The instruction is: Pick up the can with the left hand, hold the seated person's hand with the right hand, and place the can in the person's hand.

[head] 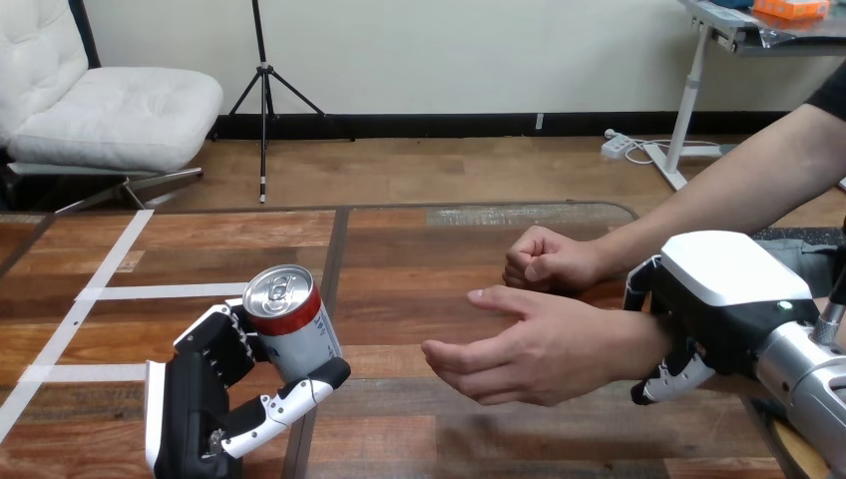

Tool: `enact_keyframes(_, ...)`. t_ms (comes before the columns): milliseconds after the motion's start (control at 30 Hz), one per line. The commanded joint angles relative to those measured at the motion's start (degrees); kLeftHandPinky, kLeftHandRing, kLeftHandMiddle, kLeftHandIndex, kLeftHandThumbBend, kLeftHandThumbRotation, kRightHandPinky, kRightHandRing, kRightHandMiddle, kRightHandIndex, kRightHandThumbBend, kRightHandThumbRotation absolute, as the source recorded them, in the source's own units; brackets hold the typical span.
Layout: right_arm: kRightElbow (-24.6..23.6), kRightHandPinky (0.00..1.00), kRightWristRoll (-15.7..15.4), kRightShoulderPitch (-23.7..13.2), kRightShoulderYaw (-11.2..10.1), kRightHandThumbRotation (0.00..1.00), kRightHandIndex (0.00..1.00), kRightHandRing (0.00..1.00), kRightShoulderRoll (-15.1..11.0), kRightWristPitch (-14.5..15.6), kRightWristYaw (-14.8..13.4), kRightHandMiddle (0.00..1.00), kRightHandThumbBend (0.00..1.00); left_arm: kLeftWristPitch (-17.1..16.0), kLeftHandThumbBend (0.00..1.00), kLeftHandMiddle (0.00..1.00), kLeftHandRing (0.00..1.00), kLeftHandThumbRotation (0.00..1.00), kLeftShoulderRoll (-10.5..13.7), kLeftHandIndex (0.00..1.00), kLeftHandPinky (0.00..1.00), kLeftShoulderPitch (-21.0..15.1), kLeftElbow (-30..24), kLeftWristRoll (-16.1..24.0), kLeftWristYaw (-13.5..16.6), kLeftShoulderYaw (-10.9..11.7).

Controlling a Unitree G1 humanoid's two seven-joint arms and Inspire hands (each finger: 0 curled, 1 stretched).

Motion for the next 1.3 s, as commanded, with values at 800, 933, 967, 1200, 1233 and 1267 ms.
enact_keyframes(800, -5.3, 0.26, 0.0, -7.4, 0.0, 0.0, 0.49, 0.34, -0.4, -3.0, 1.9, 0.42, 0.83, -1.2, 0.73, 0.48, 0.43, 0.0, -0.4, 0.5, 0.4, -4.3, -0.8, -0.4, -0.4, -0.4)
enact_keyframes(933, -5.1, 0.27, -0.9, -8.5, 0.9, 0.0, 0.49, 0.35, 0.0, -3.7, 2.1, 0.44, 0.82, -1.2, 0.73, 0.48, 0.43, 0.0, -0.4, 0.5, 0.4, -4.2, -1.0, -0.1, -0.3, -0.5)
enact_keyframes(967, -4.9, 0.28, -1.0, -8.7, 1.0, 0.0, 0.49, 0.35, 0.1, -3.9, 2.0, 0.44, 0.82, -1.2, 0.73, 0.48, 0.43, 0.0, -0.4, 0.5, 0.4, -4.2, -1.1, -0.1, -0.4, -0.5)
enact_keyframes(1200, -3.5, 0.3, -1.4, -9.7, 2.0, 0.0, 0.5, 0.37, 0.8, -4.8, 1.2, 0.45, 0.83, -0.9, 0.73, 0.48, 0.43, 0.0, -0.6, 0.5, 0.41, -4.2, -1.5, -0.9, -1.1, -0.9)
enact_keyframes(1233, -3.4, 0.3, -1.6, -9.9, 2.2, 0.0, 0.5, 0.37, 0.9, -5.0, 1.1, 0.45, 0.84, -0.9, 0.73, 0.48, 0.43, 0.0, -0.6, 0.5, 0.41, -4.2, -1.6, -0.7, -1.2, -1.0)
enact_keyframes(1267, -3.3, 0.3, -1.7, -10.0, 2.3, 0.0, 0.5, 0.37, 1.0, -5.1, 1.1, 0.45, 0.84, -0.9, 0.73, 0.48, 0.43, 0.0, -0.6, 0.51, 0.41, -4.2, -1.6, -0.6, -1.2, -1.0)
